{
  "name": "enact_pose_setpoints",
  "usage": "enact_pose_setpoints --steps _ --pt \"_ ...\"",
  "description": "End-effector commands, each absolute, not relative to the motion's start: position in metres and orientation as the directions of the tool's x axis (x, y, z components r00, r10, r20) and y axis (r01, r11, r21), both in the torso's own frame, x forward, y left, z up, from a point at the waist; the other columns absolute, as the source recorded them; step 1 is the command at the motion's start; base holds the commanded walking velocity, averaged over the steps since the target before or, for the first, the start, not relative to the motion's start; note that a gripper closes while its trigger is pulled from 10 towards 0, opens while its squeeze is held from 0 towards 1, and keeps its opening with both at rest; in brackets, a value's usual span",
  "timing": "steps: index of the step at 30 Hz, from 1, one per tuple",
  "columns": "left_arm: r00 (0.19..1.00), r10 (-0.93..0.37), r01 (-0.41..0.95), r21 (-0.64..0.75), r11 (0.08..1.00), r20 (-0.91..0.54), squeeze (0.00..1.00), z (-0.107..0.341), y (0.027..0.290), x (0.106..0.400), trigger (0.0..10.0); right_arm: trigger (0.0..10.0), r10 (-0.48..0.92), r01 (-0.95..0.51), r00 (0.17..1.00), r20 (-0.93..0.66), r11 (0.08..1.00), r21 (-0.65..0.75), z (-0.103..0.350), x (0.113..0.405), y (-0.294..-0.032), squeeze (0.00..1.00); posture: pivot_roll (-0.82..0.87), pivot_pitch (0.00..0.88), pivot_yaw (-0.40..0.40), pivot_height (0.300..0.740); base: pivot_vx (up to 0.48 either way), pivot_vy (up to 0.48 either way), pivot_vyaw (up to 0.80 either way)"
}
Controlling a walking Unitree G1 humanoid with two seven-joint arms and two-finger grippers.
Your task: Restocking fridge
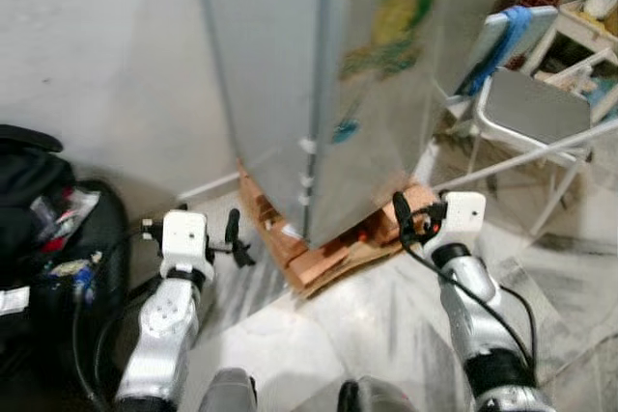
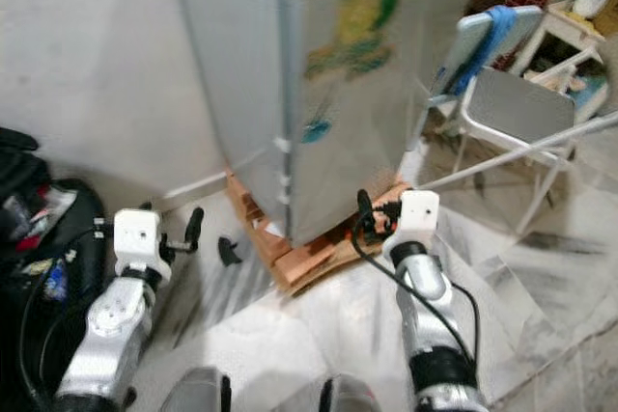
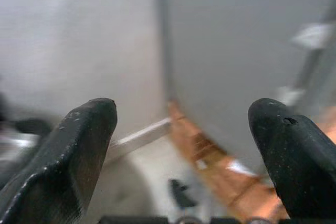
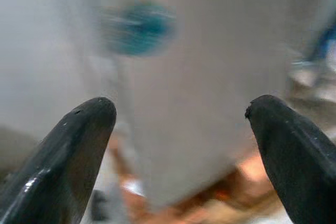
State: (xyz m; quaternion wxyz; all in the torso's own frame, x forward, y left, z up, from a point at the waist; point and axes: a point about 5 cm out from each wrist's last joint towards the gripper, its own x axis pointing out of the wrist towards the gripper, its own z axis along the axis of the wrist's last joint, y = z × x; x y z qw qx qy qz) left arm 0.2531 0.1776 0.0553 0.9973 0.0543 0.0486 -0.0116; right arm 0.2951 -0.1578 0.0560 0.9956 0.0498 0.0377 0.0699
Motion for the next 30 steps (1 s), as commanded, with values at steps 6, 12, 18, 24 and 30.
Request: enact_pose_setpoints --steps 6,12,18,24,30 --pt "0.998 0.009 -0.002 0.123 0.992 -0.061 0.00 0.0582 0.1720 0.2511 10.0 10.0 0.114 -0.107 0.990 -0.082 0.991 0.085 0.0541 0.2939 -0.1707 0.00 0.09 0.093 -0.033 0.740 0.000 0.281 -0.23" --pt "0.999 -0.007 0.013 0.116 0.993 -0.053 0.00 0.0604 0.1709 0.2508 10.0 10.0 0.118 -0.112 0.990 -0.073 0.990 0.088 0.0554 0.2950 -0.1697 0.00 0.09 0.095 -0.034 0.740 0.000 0.000 -0.34" --pt "0.999 -0.021 0.027 0.119 0.993 -0.045 0.00 0.0607 0.1686 0.2509 10.0 10.0 0.117 -0.110 0.990 -0.077 0.990 0.084 0.0553 0.2949 -0.1694 0.00 0.09 0.096 -0.031 0.740 0.144 0.000 -0.08" --pt "0.999 -0.027 0.032 0.117 0.993 -0.046 0.00 0.0608 0.1680 0.2508 10.0 10.0 0.115 -0.109 0.991 -0.074 0.991 0.083 0.0553 0.2947 -0.1695 0.00 0.09 0.098 -0.031 0.740 0.334 0.000 -0.80" --pt "0.999 -0.008 0.012 0.112 0.994 -0.035 0.00 0.0621 0.1703 0.2492 10.0 10.0 0.102 -0.099 0.993 -0.062 0.993 0.056 0.0576 0.2926 -0.1715 0.00 0.10 0.098 -0.034 0.740 0.336 0.000 -0.80"
